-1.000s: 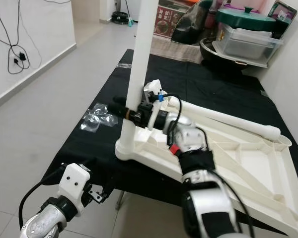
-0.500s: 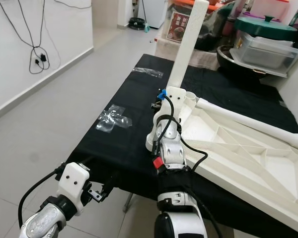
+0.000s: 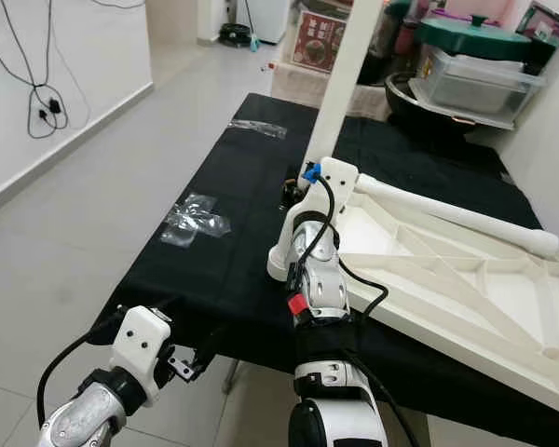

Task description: Building children table

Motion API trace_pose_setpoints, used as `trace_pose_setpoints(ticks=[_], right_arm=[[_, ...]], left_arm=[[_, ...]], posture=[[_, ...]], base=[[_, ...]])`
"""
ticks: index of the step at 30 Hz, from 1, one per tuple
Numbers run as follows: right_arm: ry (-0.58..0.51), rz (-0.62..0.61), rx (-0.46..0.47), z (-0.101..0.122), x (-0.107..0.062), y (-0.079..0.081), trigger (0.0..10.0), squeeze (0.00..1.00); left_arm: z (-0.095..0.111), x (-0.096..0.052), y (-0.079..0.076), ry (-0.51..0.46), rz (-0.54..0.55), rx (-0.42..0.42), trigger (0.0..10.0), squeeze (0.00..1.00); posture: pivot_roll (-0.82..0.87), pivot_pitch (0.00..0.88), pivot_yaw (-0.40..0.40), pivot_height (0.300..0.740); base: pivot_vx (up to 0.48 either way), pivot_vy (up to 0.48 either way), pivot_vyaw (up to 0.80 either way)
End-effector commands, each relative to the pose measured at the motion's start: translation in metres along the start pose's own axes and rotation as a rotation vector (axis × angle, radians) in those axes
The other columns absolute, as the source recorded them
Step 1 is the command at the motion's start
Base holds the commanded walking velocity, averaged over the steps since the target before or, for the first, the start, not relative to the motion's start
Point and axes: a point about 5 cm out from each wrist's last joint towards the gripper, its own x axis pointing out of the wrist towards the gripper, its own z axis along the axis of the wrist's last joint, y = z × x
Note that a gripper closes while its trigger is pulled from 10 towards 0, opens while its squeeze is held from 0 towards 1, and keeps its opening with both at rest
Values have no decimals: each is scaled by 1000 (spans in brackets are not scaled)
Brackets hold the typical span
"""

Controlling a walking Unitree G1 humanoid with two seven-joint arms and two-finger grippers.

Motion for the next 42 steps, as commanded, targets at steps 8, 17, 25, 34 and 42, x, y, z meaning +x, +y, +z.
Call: trace_pose_setpoints(ticks=[8,17,25,34,42], right_arm=[[94,537,186,14,5,-1,10000,0],[308,1307,69,7,-23,22,10000,0],[299,1264,42,7,-11,29,0,0],[231,1057,38,2,-9,23,0,0],[188,2,-97,-20,1,-29,0,0]], left_arm=[[-4,0,-3,17,-12,-7,10000,0],[-3,0,-3,17,-12,-4,10000,0],[-3,-1,-3,17,-12,-3,10000,0],[-3,0,-3,17,-12,-6,10000,0],[-3,0,-2,18,-14,-7,10000,0]], posture=[[119,28,-144,740],[133,39,-151,740],[132,47,-151,740],[126,48,-148,740],[114,47,-138,740]], base=[[0,0,0],[0,0,0],[0,0,0],[0,0,0],[0,0,0]])
